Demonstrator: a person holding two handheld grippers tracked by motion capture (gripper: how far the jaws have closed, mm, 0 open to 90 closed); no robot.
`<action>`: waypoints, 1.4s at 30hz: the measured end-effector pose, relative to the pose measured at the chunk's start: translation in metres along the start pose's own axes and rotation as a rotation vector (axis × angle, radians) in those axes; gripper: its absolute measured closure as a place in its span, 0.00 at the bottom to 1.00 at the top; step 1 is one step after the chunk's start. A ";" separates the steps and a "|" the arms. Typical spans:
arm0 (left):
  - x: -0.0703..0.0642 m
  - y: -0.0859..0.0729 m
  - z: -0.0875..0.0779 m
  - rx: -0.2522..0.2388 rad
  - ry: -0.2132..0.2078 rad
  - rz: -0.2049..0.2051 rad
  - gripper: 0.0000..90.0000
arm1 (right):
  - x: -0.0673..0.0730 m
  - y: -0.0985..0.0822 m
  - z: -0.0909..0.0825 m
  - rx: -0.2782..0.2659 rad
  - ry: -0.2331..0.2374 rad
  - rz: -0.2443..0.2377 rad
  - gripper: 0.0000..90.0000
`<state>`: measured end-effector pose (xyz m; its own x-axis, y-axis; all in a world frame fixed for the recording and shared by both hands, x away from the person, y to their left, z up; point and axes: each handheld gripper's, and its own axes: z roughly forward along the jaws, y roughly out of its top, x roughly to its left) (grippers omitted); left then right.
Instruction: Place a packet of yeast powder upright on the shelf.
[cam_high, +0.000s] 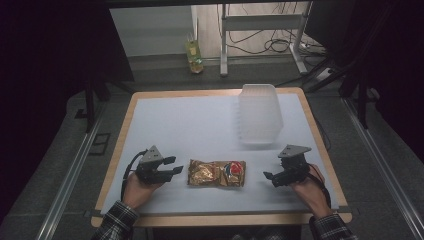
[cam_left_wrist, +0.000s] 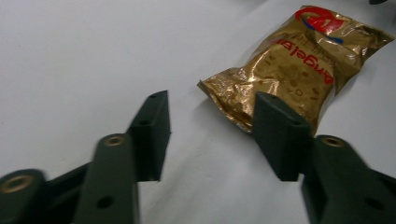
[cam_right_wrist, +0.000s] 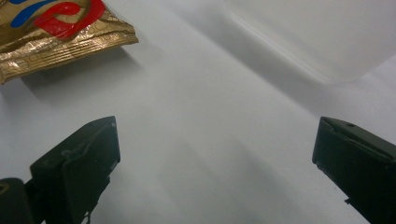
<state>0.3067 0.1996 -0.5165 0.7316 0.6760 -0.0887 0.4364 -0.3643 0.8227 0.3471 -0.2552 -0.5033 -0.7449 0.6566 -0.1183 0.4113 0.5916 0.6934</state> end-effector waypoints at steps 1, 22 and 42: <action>-0.001 0.001 0.000 0.004 -0.004 0.008 0.64 | 0.000 0.000 0.000 0.000 -0.002 -0.001 0.01; -0.020 0.018 0.028 0.018 -0.062 0.081 1.00 | 0.003 0.003 0.001 -0.007 0.002 -0.006 0.01; -0.023 0.010 0.052 0.079 -0.121 0.095 1.00 | 0.009 0.007 0.005 0.017 0.015 -0.024 0.02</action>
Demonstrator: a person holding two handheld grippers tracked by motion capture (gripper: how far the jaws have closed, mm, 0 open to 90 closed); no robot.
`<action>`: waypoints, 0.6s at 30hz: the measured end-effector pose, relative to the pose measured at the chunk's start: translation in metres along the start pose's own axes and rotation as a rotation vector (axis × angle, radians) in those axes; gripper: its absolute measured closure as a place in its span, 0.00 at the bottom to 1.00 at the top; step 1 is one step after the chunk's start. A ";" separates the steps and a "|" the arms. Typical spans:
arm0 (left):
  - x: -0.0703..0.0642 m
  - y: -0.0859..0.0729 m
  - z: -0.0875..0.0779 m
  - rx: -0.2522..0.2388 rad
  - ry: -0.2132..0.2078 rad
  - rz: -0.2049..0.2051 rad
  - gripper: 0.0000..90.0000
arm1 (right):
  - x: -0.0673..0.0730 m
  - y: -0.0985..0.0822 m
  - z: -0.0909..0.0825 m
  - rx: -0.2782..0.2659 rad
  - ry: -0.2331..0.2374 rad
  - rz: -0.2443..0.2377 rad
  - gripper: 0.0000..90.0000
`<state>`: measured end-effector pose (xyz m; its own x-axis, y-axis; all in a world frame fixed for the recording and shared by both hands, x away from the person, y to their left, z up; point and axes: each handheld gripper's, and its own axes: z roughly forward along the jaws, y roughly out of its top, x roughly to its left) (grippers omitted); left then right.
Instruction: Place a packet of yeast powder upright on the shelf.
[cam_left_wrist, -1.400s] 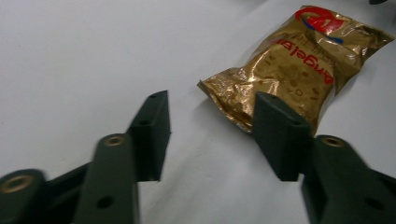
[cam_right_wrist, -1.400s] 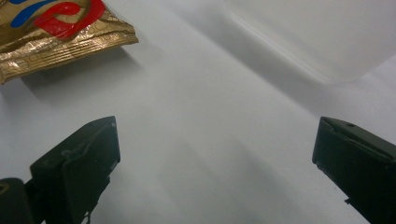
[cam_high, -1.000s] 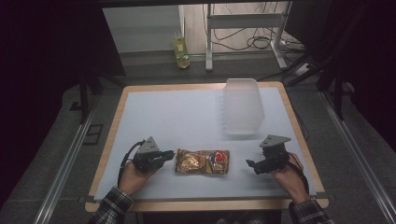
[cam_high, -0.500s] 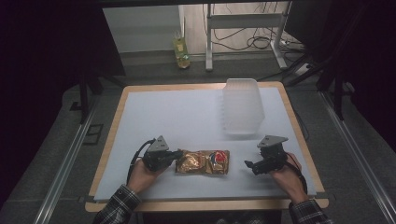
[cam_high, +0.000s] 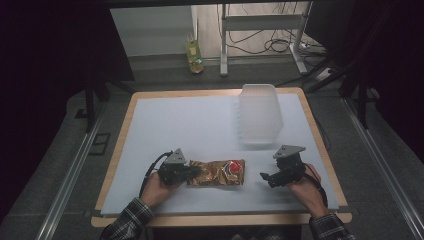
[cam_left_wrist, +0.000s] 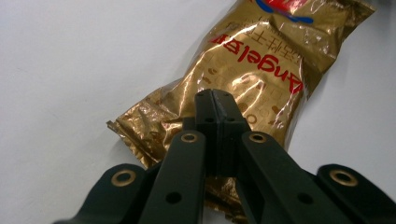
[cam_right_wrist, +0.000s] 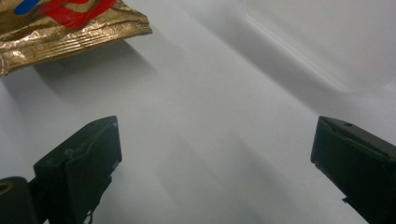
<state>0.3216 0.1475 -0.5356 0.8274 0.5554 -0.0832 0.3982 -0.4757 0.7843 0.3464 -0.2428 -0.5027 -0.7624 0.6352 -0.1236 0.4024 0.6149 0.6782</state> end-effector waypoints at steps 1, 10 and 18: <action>0.000 -0.001 -0.001 0.002 0.005 0.001 1.00 | 0.001 0.000 -0.001 -0.002 0.003 0.002 0.02; 0.003 -0.017 -0.007 0.086 0.049 0.005 1.00 | 0.007 0.004 -0.009 -0.010 0.043 0.030 0.05; 0.004 -0.018 -0.008 0.079 0.043 -0.002 1.00 | 0.015 0.010 -0.006 -0.011 0.114 0.056 0.04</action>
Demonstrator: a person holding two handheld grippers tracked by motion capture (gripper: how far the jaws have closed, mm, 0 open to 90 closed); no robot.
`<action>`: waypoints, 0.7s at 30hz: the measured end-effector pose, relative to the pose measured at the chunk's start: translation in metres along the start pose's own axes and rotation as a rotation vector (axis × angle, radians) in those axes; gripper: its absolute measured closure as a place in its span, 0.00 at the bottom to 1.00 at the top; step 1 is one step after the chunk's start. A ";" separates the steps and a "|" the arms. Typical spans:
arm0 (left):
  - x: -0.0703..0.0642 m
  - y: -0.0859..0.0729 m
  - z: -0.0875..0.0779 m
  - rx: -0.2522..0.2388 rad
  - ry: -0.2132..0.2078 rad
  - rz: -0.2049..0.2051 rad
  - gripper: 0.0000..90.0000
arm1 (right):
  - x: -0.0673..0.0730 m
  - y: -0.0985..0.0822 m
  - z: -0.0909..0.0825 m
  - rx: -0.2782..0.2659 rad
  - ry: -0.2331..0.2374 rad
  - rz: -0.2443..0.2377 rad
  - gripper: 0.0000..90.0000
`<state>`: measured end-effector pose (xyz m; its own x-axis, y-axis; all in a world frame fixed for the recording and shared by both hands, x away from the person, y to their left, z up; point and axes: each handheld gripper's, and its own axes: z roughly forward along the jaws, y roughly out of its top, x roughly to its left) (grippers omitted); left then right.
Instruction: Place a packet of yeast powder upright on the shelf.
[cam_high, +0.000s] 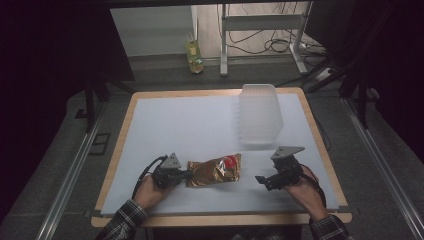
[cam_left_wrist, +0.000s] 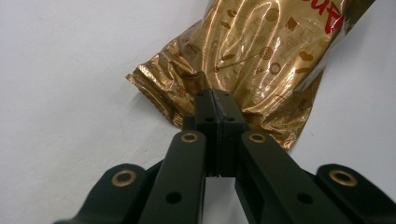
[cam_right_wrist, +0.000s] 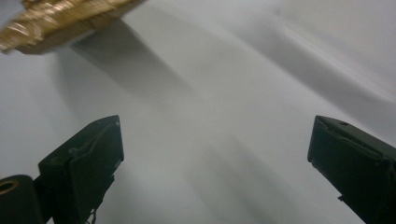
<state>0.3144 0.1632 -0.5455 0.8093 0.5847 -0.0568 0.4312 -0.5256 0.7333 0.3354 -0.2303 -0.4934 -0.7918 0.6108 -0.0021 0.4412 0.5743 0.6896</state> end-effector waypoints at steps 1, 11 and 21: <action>0.000 0.000 0.000 0.000 0.000 -0.001 1.00 | 0.002 0.001 0.002 -0.002 0.027 0.003 0.03; 0.000 0.000 0.000 -0.002 0.002 -0.009 1.00 | 0.013 0.013 0.008 -0.019 0.156 0.043 0.03; -0.001 0.000 0.000 0.000 0.009 -0.003 1.00 | 0.027 0.033 0.024 0.020 0.275 0.128 0.03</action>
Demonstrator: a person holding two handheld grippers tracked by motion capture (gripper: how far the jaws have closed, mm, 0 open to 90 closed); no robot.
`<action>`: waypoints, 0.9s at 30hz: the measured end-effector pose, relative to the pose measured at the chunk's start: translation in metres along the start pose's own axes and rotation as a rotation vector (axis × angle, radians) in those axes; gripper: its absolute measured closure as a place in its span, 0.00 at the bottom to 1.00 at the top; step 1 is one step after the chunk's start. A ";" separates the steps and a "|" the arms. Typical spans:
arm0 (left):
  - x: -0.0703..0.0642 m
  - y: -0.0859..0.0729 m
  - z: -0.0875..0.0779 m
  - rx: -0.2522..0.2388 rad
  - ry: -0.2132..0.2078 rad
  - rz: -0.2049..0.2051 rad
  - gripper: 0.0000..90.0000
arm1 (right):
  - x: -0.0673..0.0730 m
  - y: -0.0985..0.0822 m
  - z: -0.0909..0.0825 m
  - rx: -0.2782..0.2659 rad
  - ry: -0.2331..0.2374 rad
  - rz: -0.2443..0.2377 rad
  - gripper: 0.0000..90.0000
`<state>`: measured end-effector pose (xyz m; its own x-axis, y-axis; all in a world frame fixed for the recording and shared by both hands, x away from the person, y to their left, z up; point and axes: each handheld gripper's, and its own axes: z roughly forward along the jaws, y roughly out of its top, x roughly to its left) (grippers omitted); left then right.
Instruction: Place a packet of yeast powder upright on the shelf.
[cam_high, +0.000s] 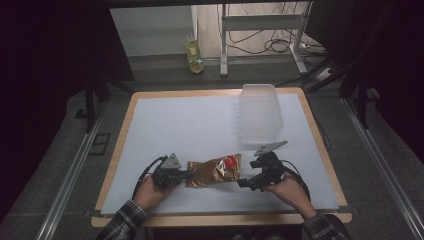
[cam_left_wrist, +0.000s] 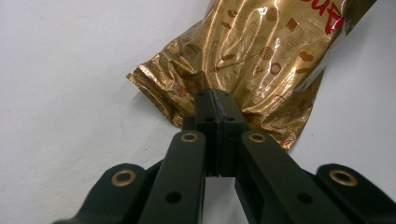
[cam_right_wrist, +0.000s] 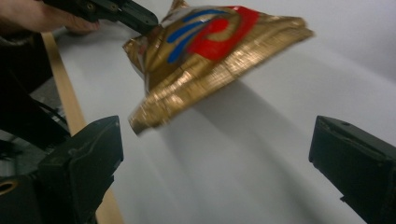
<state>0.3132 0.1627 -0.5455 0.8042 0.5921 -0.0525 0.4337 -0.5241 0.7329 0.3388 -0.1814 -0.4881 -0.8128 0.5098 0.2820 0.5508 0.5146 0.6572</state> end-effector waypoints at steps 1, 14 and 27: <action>0.000 0.000 0.000 0.001 0.001 0.001 1.00 | 0.000 0.002 0.003 0.004 0.016 0.012 0.03; 0.000 0.000 0.000 0.004 0.003 0.008 1.00 | 0.000 0.027 0.035 0.022 0.127 0.130 0.33; -0.001 0.000 0.000 0.001 0.003 0.014 1.00 | -0.001 0.042 0.054 0.010 0.121 0.154 0.60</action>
<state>0.3126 0.1623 -0.5451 0.8090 0.5864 -0.0403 0.4228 -0.5328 0.7331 0.3732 -0.1233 -0.4988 -0.7354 0.4968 0.4608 0.6716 0.4441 0.5931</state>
